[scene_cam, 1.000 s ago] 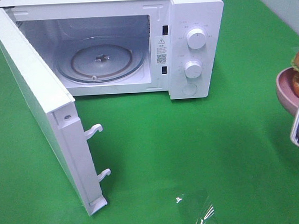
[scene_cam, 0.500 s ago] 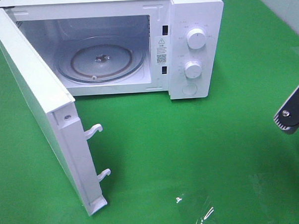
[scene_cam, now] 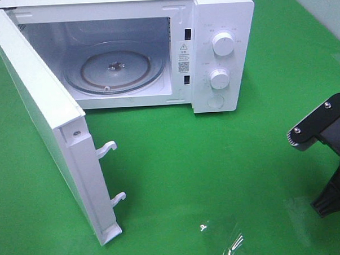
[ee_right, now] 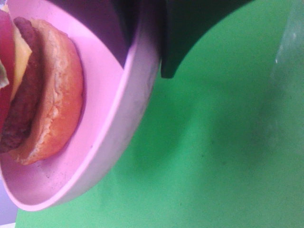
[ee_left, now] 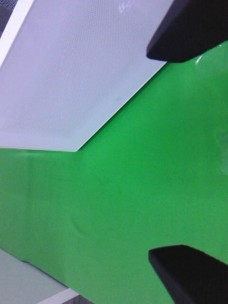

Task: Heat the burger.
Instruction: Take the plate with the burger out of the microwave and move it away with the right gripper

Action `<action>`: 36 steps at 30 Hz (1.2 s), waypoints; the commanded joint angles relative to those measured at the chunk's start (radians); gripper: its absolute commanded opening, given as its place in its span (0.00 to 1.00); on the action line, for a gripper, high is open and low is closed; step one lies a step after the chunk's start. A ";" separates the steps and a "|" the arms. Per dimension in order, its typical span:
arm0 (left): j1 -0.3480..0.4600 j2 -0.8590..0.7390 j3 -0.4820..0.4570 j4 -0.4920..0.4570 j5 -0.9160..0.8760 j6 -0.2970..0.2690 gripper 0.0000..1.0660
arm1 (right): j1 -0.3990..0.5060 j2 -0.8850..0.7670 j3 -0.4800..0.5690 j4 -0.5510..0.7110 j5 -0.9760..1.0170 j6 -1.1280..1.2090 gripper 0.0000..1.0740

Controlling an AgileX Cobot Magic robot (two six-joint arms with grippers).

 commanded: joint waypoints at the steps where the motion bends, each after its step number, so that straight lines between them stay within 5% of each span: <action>1: -0.007 -0.004 0.004 -0.006 0.001 -0.005 0.91 | -0.002 0.026 -0.003 -0.093 0.025 0.069 0.00; 22: -0.007 -0.004 0.004 -0.006 0.001 -0.005 0.91 | -0.231 0.296 -0.044 -0.280 -0.174 0.333 0.04; 27: -0.007 -0.004 0.004 -0.006 0.001 -0.005 0.91 | -0.234 0.315 -0.085 -0.265 -0.184 0.333 0.11; 36: -0.007 -0.004 0.004 -0.006 0.001 -0.005 0.91 | -0.234 0.314 -0.085 -0.178 -0.260 0.305 0.42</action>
